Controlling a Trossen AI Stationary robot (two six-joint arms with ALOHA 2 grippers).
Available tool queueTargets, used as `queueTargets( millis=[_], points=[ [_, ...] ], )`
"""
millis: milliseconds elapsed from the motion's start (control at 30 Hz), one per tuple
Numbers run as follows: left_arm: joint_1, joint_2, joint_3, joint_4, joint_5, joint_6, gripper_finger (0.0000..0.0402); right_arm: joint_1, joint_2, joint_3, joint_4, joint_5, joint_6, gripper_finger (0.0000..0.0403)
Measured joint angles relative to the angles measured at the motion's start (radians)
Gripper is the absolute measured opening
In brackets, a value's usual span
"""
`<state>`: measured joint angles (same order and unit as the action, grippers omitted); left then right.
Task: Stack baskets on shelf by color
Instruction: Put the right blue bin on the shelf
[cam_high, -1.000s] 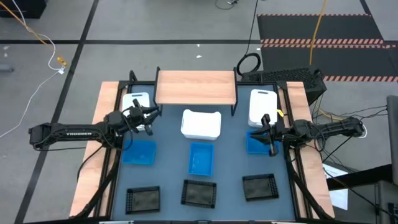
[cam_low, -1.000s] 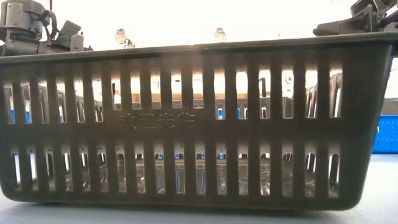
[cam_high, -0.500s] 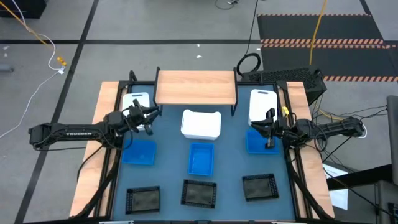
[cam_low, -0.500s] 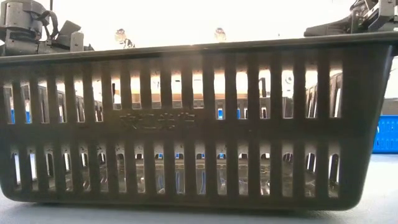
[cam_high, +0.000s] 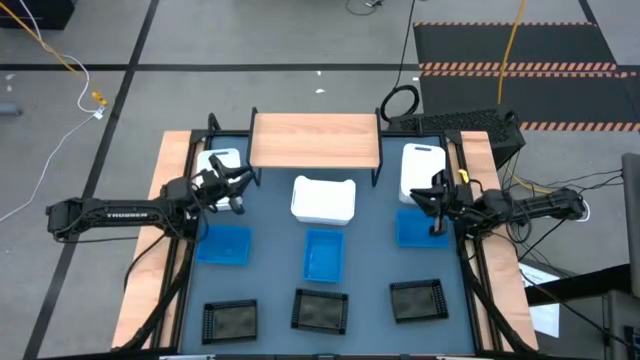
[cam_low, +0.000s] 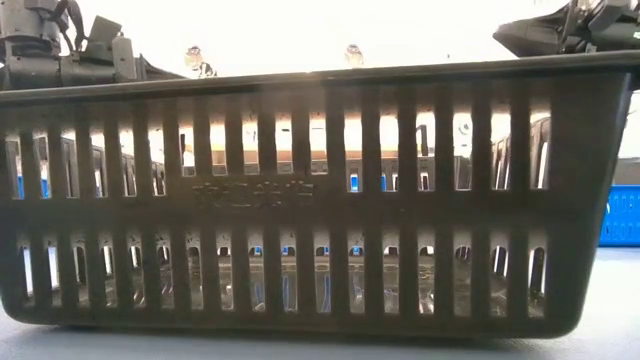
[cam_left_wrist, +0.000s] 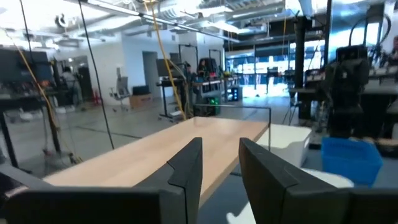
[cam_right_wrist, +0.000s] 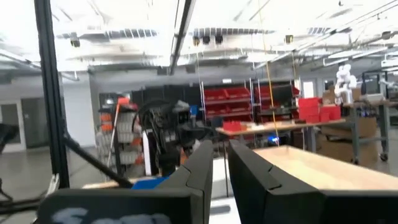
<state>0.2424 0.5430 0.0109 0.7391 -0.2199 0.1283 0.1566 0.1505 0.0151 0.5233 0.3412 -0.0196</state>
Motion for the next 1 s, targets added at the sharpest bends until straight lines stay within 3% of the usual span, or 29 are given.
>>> queueTargets(
  millis=[300,467,567,733,1000],
  points=[
    [0.000,0.000,0.000,-0.005,0.000,0.020,0.0106,0.000,0.001,0.000,0.025,0.006,0.005,0.0057],
    [0.000,0.000,0.024,-0.004,-0.001,-0.043,0.0106,0.000,0.003,0.000,0.039,0.164,-0.018,0.0100],
    [0.000,0.001,0.109,-0.159,0.000,-0.062,0.0106,-0.005,0.029,0.019,0.005,0.228,-0.017,0.0130],
    [-0.012,0.048,0.331,-0.458,0.003,-0.064,0.0106,-0.028,0.140,0.113,-0.112,0.236,0.066,0.0164],
    [-0.061,0.146,0.584,-0.629,0.010,0.004,0.0106,-0.086,0.369,0.394,-0.451,0.238,0.120,0.0165]
  ],
)
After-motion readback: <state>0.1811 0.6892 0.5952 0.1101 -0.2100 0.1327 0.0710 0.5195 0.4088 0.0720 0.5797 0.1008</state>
